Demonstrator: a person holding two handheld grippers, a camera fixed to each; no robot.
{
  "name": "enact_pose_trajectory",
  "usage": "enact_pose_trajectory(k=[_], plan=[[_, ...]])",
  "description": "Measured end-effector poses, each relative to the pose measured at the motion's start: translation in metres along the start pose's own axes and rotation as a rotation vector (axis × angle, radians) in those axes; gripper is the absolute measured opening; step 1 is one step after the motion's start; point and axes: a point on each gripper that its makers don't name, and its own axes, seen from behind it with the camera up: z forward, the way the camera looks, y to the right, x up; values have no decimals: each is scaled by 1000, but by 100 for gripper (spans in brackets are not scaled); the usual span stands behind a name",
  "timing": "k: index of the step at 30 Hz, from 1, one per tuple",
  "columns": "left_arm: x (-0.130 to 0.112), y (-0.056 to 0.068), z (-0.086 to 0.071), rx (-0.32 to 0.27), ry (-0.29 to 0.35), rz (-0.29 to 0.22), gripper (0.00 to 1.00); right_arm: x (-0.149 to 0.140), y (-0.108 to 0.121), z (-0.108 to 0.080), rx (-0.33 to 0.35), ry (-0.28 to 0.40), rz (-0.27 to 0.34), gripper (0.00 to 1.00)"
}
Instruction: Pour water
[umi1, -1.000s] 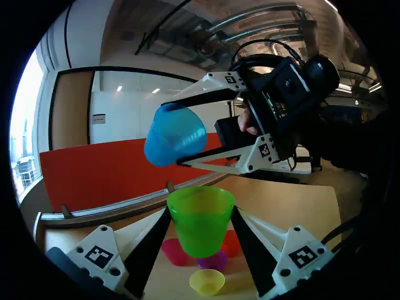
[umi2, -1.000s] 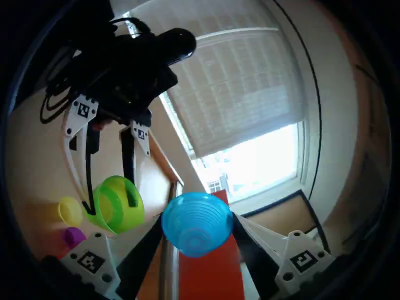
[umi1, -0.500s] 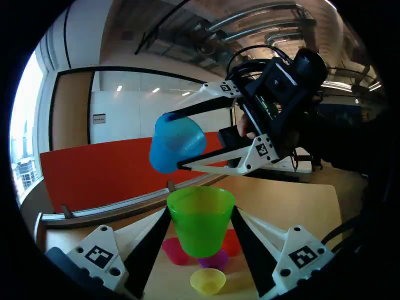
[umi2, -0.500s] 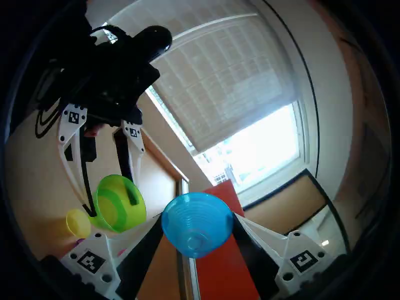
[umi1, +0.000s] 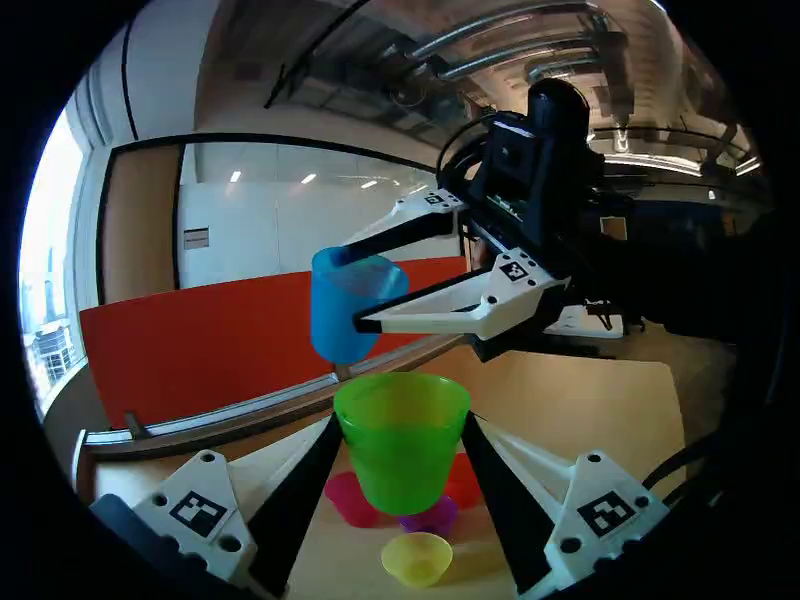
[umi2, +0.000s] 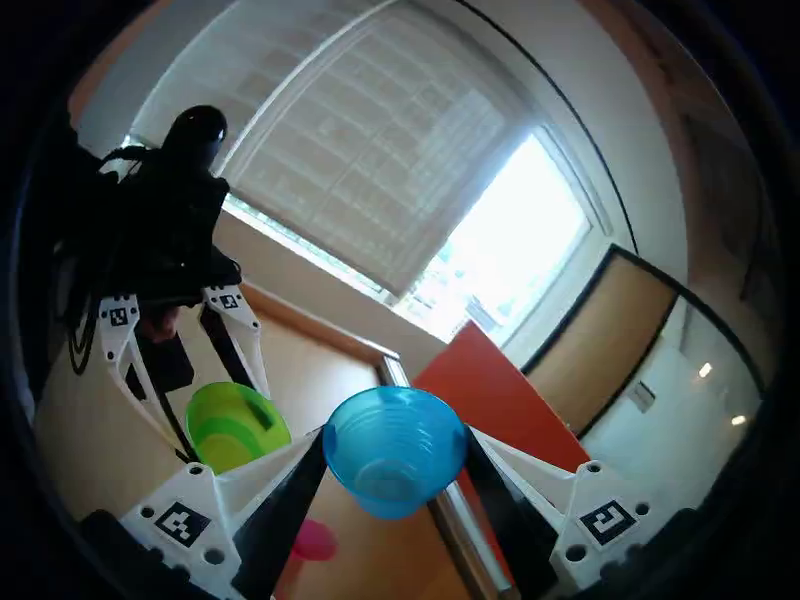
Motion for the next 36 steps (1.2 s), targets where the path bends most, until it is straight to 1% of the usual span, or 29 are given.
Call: enact_pose_trajectory(k=[3, 6, 9, 12, 15, 18, 21, 24, 27, 29, 33, 36], plan=[[-1, 2, 0, -5, -5, 1, 85, -12, -1, 0, 1, -27, 76, 94], [-1, 3, 0, -9, -6, 1, 85, -19, -3, -1, 10, -47, 167, 94], [0, 4, 0, -11, -6, 2, 85, -18, -5, -4, 20, -45, 243, 94], [0, 4, 0, -13, -8, 1, 85, -16, -6, -7, 33, -45, 295, 94], [1, 4, 0, -14, -10, -3, 85, -18, -3, -11, 24, -52, 314, 94], [1, 5, -1, -14, -12, -4, 85, -22, -3, -14, 10, -66, 319, 94], [0, 7, -2, -18, -19, -3, 85, -28, -7, -19, 10, -82, 328, 94], [-2, 9, -2, -23, -27, -4, 85, -38, -12, -24, 12, -115, 347, 94], [-2, 12, -2, -29, -31, -7, 85, -49, -14, -29, 4, -156, 371, 94], [-3, 13, -1, -32, -32, -10, 85, -54, -17, -32, 6, -171, 396, 94], [-6, 16, -1, -38, -43, -14, 85, -58, -24, -39, 30, -182, 450, 94], [-13, 21, -1, -51, -61, -18, 85, -62, -27, -45, 32, -187, 476, 94]])
